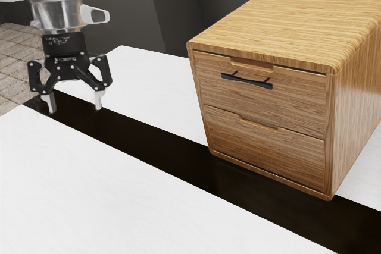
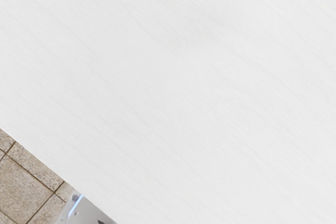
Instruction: Pull the drawer handle with one arm to open the drawer
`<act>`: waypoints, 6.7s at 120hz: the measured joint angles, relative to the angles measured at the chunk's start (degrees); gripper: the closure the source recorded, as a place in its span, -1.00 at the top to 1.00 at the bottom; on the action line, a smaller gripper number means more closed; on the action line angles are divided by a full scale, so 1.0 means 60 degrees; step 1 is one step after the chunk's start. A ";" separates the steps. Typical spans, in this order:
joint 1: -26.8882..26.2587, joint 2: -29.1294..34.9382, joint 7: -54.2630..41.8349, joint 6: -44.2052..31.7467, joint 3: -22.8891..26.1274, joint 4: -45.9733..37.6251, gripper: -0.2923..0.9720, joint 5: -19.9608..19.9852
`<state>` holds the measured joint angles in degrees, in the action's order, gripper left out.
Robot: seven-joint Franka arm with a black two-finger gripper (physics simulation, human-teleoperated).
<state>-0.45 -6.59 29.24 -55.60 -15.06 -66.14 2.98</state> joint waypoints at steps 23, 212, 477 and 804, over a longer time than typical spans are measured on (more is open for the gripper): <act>-0.0116 -0.0007 0.2209 -0.1876 -0.0004 -0.0051 0.50 0.0056; -0.1173 0.1332 1.0219 -1.0943 0.2109 -0.3746 0.37 0.0192; -0.3060 0.0737 1.1015 -1.1274 0.1736 -0.3511 -0.08 -0.0073; -0.2543 0.1167 1.0887 -1.0899 0.1683 -0.4196 -0.54 0.0178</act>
<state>-15.70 0.41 94.56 -121.00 -4.96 -91.31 4.05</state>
